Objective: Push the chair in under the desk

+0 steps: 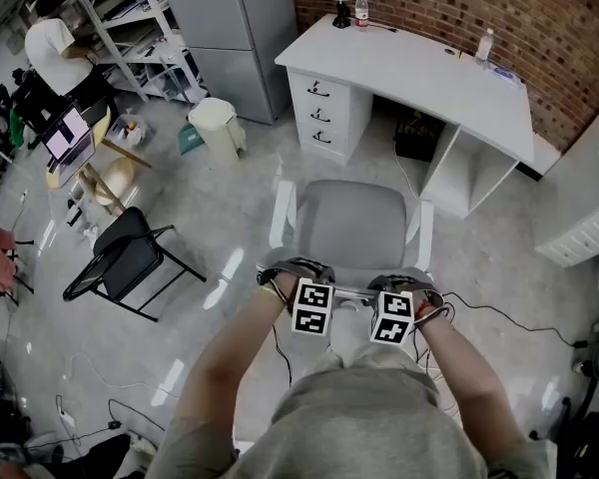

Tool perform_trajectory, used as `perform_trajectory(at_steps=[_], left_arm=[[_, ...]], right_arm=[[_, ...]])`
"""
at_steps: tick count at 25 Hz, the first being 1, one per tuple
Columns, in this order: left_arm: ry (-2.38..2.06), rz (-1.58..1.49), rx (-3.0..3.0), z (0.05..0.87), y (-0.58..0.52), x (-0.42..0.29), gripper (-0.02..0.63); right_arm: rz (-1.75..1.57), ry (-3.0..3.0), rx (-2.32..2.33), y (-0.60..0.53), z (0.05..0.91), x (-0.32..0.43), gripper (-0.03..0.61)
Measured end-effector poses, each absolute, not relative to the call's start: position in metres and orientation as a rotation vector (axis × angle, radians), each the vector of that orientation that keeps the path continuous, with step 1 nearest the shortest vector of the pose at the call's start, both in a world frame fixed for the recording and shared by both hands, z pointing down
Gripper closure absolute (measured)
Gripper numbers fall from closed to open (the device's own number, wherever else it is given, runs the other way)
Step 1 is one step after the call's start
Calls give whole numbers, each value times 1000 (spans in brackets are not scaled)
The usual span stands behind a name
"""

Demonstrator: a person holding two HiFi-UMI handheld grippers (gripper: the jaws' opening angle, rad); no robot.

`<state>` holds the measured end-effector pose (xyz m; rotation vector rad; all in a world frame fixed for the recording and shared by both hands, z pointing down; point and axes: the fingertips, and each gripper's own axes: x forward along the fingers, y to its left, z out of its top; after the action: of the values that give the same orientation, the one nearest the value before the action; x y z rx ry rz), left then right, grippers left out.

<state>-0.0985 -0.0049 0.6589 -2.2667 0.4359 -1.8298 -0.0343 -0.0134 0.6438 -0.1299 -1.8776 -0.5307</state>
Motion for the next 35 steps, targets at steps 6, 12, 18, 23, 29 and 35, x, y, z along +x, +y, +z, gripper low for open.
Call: perform_trajectory(at_steps=[6, 12, 18, 23, 29, 35], left_arm=[[427, -1817, -2251, 658, -26, -107, 595], [399, -1803, -2252, 658, -51, -115, 595], [370, -1792, -2240, 658, -81, -126, 595], [343, -1784, -2242, 658, -100, -132, 595], [318, -1780, -2245, 658, -121, -135, 595], [299, -1774, -2239, 657, -139, -141, 595]], right_arm=[[-524, -1880, -110, -32, 643, -43, 569], [-511, -1882, -96, -55, 641, -53, 569], [-511, -1870, -58, -84, 642, -61, 569], [-484, -1871, -43, -102, 642, -68, 569], [-468, -1869, -32, -123, 642, -71, 569], [-463, -1867, -10, -141, 642, -77, 569]])
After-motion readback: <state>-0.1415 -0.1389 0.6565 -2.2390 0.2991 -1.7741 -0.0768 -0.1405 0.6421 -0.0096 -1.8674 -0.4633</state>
